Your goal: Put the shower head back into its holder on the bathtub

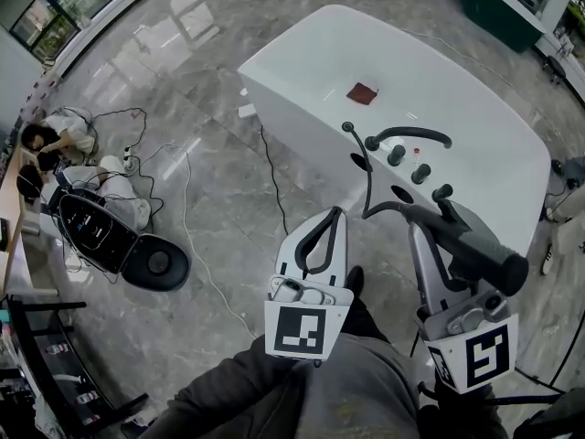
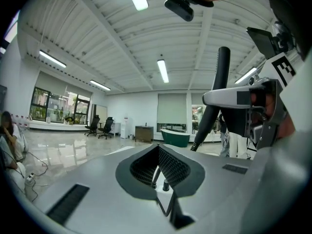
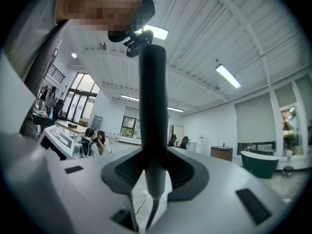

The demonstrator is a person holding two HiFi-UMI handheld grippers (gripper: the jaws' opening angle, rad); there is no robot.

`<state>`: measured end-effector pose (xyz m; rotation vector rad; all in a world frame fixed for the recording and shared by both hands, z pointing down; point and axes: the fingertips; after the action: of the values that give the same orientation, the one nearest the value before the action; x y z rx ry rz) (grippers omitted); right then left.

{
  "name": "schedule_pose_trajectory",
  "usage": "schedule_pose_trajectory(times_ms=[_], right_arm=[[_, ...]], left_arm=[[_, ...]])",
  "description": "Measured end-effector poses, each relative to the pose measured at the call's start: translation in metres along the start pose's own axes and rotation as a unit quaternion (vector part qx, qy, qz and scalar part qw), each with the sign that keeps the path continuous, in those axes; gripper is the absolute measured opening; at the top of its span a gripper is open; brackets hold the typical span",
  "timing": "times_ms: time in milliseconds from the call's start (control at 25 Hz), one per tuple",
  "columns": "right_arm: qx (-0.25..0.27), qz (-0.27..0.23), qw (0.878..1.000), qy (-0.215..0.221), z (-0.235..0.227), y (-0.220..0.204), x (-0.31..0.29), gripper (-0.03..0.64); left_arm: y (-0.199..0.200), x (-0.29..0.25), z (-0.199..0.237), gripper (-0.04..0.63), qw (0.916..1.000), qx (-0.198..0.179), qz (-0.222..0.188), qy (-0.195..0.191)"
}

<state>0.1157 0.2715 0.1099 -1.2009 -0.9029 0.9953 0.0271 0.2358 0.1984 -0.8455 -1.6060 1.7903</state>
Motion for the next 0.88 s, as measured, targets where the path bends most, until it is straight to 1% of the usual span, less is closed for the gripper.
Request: schedule_pose_trajectory(times_ms=[280,640,760,880], right_arm=[[-0.010,0.002,1.000,0.014,-0.020,-0.008,-0.024,0.140],[-0.022,0.000,0.999,0.047,-0.042,-0.012,-0.054,0.140],[-0.024,-0.005,0.998,0.059,-0.047,-0.012,-0.059,0.140],[-0.024,-0.006,0.998,0.063,-0.050,-0.013,-0.067,0.140]], left_arm=[[0.004,-0.035,0.007,0.003,0.9999,-0.010,0.006,0.004],[0.009,-0.070,0.022,0.003,0.9993,-0.012,0.010,0.034],[0.007,-0.076,0.023,0.003,0.9988,-0.013,0.010,0.046],[0.005,-0.077,0.026,0.003,0.9985,-0.012,0.014,0.051]])
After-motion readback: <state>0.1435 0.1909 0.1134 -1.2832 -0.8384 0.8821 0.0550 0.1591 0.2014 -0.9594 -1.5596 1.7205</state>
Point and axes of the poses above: the fingertips, and each gripper's own axes: x backward along the fingers, z to its left, y out of its top, and after that the axes turned 8 degrees about -y, right-handed
